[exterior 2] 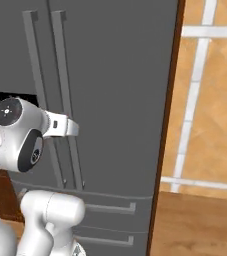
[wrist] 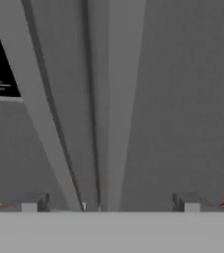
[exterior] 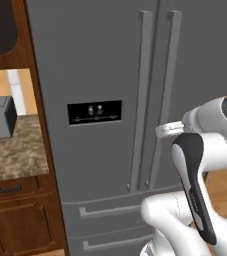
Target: Navigate to the fridge.
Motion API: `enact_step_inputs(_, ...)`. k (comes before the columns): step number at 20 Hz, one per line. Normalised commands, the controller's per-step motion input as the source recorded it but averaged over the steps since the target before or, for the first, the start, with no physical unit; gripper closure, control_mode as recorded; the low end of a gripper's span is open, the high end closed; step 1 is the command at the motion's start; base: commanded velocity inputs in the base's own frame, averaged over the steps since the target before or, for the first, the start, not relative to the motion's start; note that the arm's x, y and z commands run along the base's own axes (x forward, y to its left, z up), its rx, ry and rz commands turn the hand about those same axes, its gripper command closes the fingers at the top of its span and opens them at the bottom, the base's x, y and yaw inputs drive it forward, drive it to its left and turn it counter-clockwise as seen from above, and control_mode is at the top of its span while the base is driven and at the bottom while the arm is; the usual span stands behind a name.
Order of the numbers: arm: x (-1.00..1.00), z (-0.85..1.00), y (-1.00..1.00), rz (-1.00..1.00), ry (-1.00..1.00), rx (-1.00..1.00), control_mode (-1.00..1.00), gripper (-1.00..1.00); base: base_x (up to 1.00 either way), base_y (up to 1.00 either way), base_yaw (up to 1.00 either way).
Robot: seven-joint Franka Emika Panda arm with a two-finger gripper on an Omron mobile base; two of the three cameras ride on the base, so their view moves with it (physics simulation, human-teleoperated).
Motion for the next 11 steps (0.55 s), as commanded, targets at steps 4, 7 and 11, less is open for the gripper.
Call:
enact_step_inputs(4, 0.00, 0.00, 0.00, 0.00, 0.00, 0.00, 1.00, -1.00, 1.00, 0.00, 0.06)
enact_step_inputs(7, 0.00, 0.00, 0.00, 0.00, 0.00, 0.00, 1.00, -1.00, 1.00, 0.00, 0.26)
enact_step_inputs(11, 0.00, 0.00, 0.00, 0.00, 0.00, 0.00, 1.00, -1.00, 1.00, -0.21, 0.57)
